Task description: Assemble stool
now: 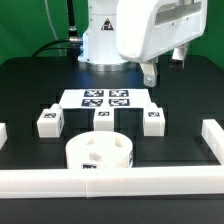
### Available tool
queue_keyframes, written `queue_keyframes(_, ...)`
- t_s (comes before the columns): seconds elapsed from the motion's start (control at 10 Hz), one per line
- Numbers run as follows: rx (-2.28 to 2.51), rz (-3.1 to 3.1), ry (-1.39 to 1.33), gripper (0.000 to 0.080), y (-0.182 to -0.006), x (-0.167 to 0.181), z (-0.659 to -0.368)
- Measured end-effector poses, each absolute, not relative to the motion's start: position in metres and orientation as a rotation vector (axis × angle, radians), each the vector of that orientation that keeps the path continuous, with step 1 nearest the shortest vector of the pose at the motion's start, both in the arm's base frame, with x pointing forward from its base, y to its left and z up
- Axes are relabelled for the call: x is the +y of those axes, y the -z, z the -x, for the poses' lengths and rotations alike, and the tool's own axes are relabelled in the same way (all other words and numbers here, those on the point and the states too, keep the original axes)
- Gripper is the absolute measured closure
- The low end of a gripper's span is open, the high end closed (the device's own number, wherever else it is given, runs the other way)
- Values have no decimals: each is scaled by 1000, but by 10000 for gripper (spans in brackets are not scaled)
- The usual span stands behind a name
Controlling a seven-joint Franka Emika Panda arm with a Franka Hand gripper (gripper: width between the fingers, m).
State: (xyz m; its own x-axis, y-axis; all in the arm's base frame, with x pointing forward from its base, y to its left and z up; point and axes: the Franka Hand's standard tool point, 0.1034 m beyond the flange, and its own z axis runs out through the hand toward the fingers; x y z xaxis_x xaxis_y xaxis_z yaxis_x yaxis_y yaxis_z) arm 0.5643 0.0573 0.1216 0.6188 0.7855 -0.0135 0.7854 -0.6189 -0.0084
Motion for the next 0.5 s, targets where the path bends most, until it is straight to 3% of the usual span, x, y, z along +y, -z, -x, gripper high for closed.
queue_keyframes(0.5,-1371,2825,-25,150,-122,57,-564)
